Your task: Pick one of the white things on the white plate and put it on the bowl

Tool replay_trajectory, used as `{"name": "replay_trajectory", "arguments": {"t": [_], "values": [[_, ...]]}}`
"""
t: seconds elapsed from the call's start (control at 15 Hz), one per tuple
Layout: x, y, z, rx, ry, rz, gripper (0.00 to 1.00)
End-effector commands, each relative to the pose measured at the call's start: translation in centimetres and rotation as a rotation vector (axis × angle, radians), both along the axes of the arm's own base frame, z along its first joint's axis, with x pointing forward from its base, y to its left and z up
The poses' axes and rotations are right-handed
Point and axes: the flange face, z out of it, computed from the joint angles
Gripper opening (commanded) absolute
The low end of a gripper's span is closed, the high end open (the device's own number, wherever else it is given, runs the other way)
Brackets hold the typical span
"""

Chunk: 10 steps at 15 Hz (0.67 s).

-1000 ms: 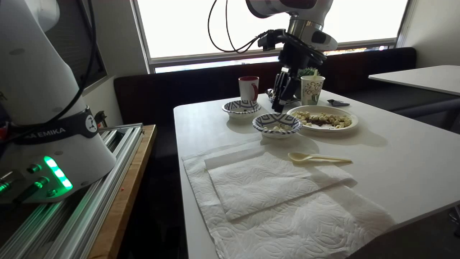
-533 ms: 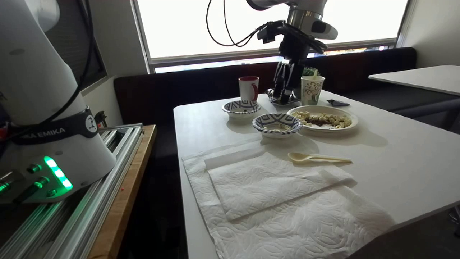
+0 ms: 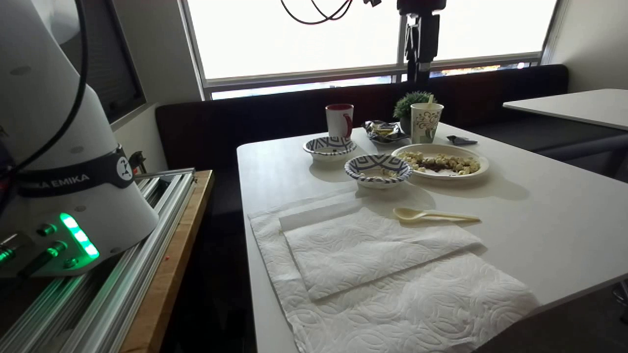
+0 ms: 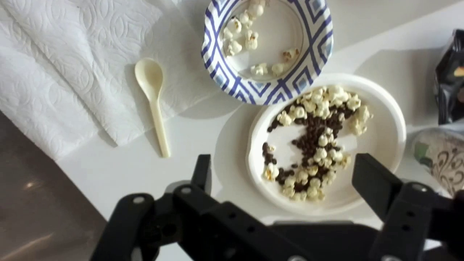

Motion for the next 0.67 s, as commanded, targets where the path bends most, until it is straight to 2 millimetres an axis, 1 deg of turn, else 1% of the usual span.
{"name": "replay_trajectory", "arguments": {"t": [0.0, 0.07, 0.13, 0.2, 0.33, 0.6], "values": [[-3.1, -3.0, 3.8, -0.024, -0.123, -0.112, 1.0], [-3.8, -4.0, 4.5, -0.062, -0.126, -0.116, 1.0], [-4.4, -4.8, 5.0, -0.075, -0.098, -0.076, 1.0], [-2.1, -3.7, 3.9, -0.043, -0.091, -0.085, 1.0], [-3.3, -4.9, 4.8, -0.053, -0.099, -0.089, 1.0], [-3.8, -4.8, 4.8, -0.054, -0.097, -0.085, 1.0]]}}
